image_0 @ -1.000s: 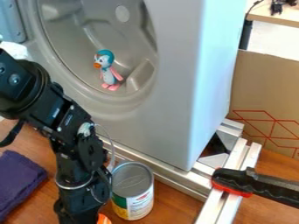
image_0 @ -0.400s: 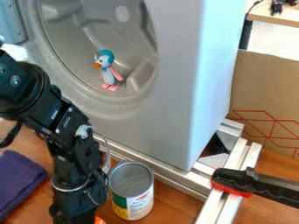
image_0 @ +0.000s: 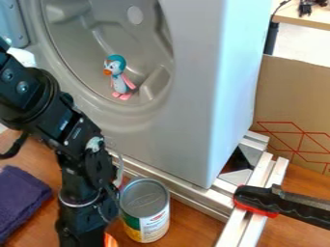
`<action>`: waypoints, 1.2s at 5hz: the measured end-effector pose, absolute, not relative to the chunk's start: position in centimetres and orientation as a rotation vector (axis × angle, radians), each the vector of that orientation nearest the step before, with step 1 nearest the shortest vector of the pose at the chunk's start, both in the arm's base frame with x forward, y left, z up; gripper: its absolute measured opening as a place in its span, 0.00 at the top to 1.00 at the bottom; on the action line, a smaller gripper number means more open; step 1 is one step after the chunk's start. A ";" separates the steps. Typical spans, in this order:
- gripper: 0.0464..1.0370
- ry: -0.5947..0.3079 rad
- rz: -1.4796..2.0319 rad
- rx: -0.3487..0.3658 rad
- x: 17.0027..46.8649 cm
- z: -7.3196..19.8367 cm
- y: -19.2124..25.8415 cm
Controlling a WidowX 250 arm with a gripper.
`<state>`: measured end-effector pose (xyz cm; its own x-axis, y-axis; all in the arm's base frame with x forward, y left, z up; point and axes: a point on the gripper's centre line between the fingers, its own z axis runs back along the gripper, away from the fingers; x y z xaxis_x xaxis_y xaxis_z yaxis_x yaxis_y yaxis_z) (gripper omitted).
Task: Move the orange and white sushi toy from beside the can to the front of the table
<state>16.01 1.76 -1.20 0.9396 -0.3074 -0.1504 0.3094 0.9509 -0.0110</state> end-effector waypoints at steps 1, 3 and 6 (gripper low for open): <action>0.45 0.156 -0.295 0.024 15.7 -1.3 1.9; 0.10 0.165 -0.308 0.019 15.6 -1.3 1.9; 0.04 0.137 -0.309 0.031 15.1 2.9 2.0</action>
<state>15.05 2.01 2.88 0.9435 -0.3010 -0.1386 0.3051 0.9523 0.0091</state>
